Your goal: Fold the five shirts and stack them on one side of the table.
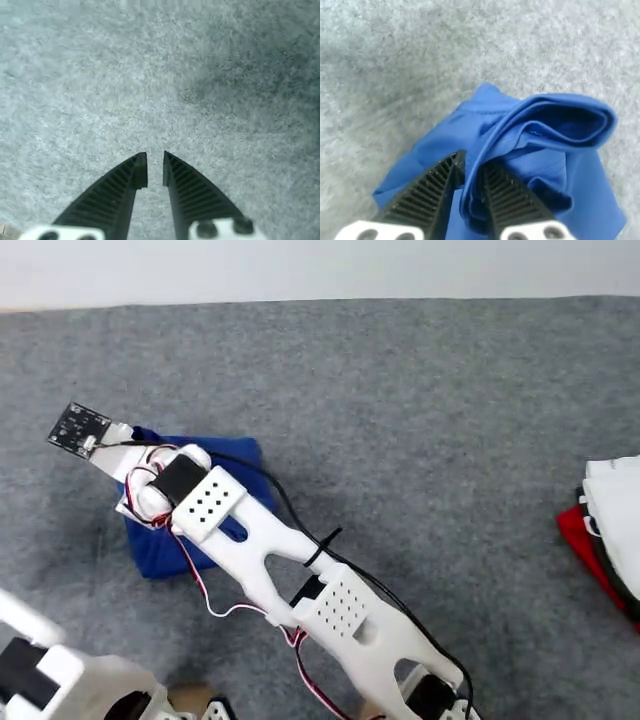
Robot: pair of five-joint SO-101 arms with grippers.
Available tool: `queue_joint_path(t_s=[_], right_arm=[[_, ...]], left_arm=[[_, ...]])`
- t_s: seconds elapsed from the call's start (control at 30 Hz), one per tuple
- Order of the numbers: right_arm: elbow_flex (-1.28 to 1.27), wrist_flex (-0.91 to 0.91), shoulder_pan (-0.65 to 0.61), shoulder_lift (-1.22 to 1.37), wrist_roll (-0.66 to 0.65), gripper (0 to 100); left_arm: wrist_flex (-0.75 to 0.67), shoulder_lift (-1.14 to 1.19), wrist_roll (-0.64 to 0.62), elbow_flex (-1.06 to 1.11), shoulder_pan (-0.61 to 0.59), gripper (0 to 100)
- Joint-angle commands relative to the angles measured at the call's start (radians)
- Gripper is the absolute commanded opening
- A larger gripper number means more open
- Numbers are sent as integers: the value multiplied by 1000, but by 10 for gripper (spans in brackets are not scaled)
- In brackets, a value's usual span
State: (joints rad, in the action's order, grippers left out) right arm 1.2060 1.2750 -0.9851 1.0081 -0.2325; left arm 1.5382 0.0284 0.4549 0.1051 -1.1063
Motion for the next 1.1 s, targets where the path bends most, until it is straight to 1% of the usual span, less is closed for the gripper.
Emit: queue_joint_path(t_s=[0.0, 0.17, 0.23, 0.37, 0.57, 0.73, 0.83, 1.07], right_arm=[[55, -41, -13, -18, -46, 56], [60, -38, -12, -27, -3, 276], [95, -36, -12, -30, -2, 310], [173, -33, -5, -42, -2, 310], [209, 93, 71, -53, 3, 307], [207, 214, 125, -48, 5, 215], [207, 249, 142, -36, 8, 185], [209, 265, 140, 22, 103, 217]], left_arm=[[-46, -54, 9, 25, -9, 69], [-55, -54, 11, 44, -9, 69], [-57, -54, 11, 44, -6, 69], [-72, -54, 11, 44, -6, 69], [-77, -54, 11, 44, -3, 69], [-77, -54, 9, 42, -2, 69], [-77, -54, 9, 45, 0, 69], [-77, -52, 8, 47, 0, 69]])
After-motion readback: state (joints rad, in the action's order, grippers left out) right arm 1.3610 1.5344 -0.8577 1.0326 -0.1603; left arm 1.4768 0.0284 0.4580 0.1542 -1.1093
